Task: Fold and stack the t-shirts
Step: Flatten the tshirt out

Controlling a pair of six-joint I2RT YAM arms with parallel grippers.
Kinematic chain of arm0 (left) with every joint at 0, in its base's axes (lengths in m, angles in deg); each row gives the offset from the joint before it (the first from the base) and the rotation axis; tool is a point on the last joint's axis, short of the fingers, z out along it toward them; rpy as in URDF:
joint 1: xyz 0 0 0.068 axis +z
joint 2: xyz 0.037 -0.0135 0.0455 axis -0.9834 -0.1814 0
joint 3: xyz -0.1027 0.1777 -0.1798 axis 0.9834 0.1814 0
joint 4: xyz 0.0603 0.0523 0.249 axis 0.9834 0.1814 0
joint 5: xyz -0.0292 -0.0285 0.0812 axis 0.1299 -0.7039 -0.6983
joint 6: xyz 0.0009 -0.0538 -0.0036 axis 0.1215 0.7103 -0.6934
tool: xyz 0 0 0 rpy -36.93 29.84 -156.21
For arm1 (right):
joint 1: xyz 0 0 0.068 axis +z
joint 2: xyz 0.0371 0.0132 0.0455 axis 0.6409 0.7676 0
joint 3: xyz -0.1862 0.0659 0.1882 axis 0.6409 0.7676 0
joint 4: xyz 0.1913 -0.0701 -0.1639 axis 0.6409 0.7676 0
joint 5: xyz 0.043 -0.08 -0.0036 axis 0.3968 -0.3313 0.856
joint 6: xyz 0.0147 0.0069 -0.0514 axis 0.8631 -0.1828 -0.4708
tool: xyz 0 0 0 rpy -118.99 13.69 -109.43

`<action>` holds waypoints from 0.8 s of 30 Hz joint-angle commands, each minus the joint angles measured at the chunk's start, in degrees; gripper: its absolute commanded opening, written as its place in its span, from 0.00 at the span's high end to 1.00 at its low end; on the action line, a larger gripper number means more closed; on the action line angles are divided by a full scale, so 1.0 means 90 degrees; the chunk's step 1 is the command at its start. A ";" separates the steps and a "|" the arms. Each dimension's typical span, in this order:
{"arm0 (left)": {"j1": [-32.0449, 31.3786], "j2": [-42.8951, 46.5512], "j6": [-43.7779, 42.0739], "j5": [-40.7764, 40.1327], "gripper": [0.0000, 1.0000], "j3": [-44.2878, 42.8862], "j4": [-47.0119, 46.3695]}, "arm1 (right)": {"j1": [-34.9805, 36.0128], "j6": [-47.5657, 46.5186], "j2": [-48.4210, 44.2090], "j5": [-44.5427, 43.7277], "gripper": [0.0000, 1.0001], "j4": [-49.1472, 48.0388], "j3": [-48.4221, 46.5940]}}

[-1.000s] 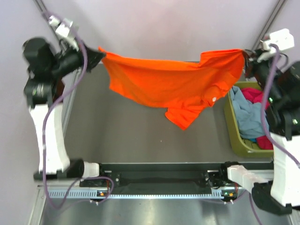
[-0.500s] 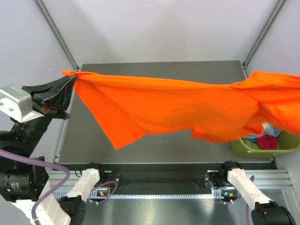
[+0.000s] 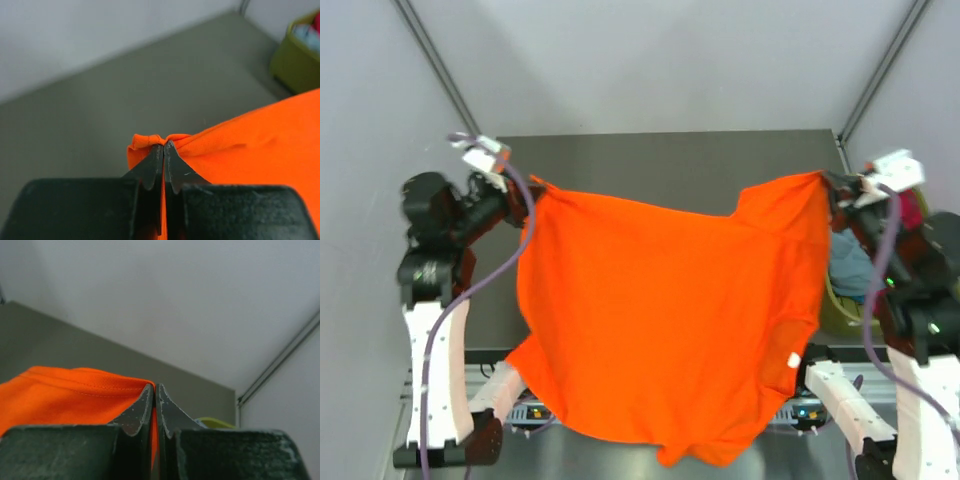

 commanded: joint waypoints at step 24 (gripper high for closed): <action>-0.0002 -0.8218 -0.0884 0.0055 1.00 -0.2843 -0.0165 | -0.0190 -0.0284 0.9331 -0.0783 1.00 -0.2130 -0.3613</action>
